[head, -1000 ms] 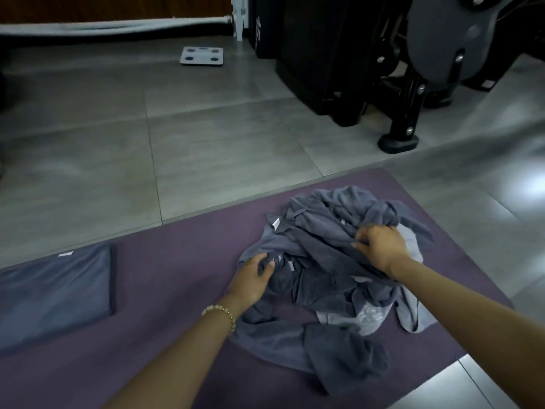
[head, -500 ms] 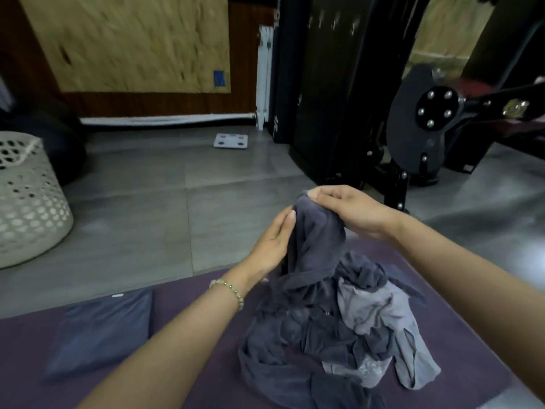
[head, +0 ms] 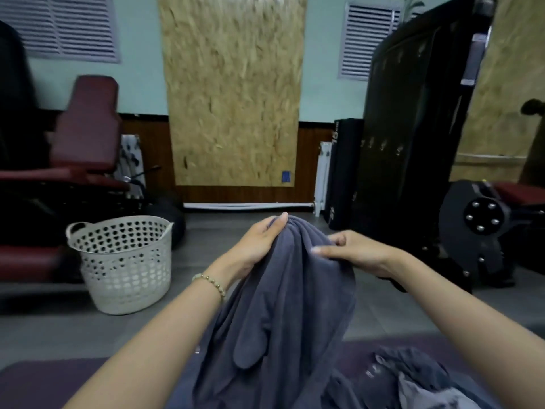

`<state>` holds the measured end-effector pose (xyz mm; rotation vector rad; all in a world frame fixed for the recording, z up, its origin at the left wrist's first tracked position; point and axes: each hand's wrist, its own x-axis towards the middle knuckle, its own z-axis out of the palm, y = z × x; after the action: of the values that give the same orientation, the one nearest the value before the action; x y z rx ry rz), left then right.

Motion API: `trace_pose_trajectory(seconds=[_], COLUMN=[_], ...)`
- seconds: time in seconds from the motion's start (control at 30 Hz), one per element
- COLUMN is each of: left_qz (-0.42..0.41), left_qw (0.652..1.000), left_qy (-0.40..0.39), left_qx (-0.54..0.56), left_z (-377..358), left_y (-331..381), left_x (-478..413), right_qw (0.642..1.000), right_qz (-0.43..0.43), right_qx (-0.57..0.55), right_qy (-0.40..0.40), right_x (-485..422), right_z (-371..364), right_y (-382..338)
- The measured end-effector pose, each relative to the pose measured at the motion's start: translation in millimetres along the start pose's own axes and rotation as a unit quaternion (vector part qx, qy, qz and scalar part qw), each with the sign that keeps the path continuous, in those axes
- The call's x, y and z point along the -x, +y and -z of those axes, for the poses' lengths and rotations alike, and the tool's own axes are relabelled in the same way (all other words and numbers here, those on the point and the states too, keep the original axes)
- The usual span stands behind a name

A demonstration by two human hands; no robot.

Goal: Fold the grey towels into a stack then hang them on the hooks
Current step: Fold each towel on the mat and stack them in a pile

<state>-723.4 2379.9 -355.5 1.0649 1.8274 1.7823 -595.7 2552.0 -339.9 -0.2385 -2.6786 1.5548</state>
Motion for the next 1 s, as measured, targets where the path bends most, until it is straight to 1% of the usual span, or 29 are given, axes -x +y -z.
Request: trace_pose_trajectory(seconds=[0.03, 0.07, 0.17, 0.2, 0.3, 0.37, 0.43, 0.5, 0.53, 0.57, 0.63, 0.67, 0.7, 0.77, 0.8, 0.87, 1.0], left_qz=[0.007, 0.014, 0.037, 0.042, 0.042, 0.035, 0.030, 0.037, 0.041, 0.040, 0.041, 0.047, 0.057, 0.083, 0.091, 0.100, 0.122], left_qw=[1.000, 0.999, 0.997, 0.996, 0.993, 0.990, 0.988, 0.986, 0.986, 0.986, 0.989, 0.991, 0.989, 0.977, 0.973, 0.972, 0.974], left_qy=[0.023, 0.042, 0.072, 0.076, 0.113, 0.126, 0.105, 0.064, 0.050, 0.046, 0.044, 0.031, 0.014, -0.012, -0.009, 0.046, 0.163], left_qx=[0.006, 0.016, 0.010, -0.001, -0.019, -0.045, -0.107, -0.148, -0.156, -0.158, -0.135, -0.125, -0.137, -0.194, -0.211, -0.208, -0.094], left_z=[12, 22, 54, 64, 94, 113, 130, 144, 150, 156, 170, 174, 180, 191, 199, 219, 242], left_y=[8, 15, 33, 38, 50, 54, 54, 53, 51, 48, 40, 37, 32, 23, 17, 2, -40], left_x=[5, 10, 26, 30, 40, 49, 58, 69, 74, 78, 85, 90, 95, 106, 110, 117, 123], right_qw=[1.000, 0.999, 0.997, 0.995, 0.992, 0.991, 0.993, 0.993, 0.992, 0.992, 0.987, 0.981, 0.974, 0.970, 0.970, 0.973, 0.984], right_qz=[-0.013, -0.016, 0.009, 0.011, -0.012, -0.005, 0.024, 0.042, 0.041, 0.027, -0.018, -0.045, -0.073, -0.106, -0.113, -0.119, -0.124], right_qx=[0.003, -0.006, -0.076, -0.089, -0.046, -0.039, -0.045, -0.077, -0.088, -0.078, -0.013, 0.017, 0.037, 0.075, 0.084, 0.077, -0.001], right_qy=[-0.028, -0.040, -0.033, -0.046, -0.116, -0.132, -0.108, -0.079, -0.083, -0.099, -0.159, -0.190, -0.209, -0.206, -0.197, -0.183, -0.130], right_x=[-1, -3, -9, -10, -9, -9, -11, -10, -8, -7, -4, -2, -1, -2, -1, -1, -15], right_z=[-7, -12, -24, -26, -29, -30, -27, -26, -24, -22, -20, -21, -23, -27, -29, -30, -34], right_y=[-4, -7, -15, -17, -19, -19, -21, -26, -29, -29, -28, -25, -19, -5, 0, 13, 40])
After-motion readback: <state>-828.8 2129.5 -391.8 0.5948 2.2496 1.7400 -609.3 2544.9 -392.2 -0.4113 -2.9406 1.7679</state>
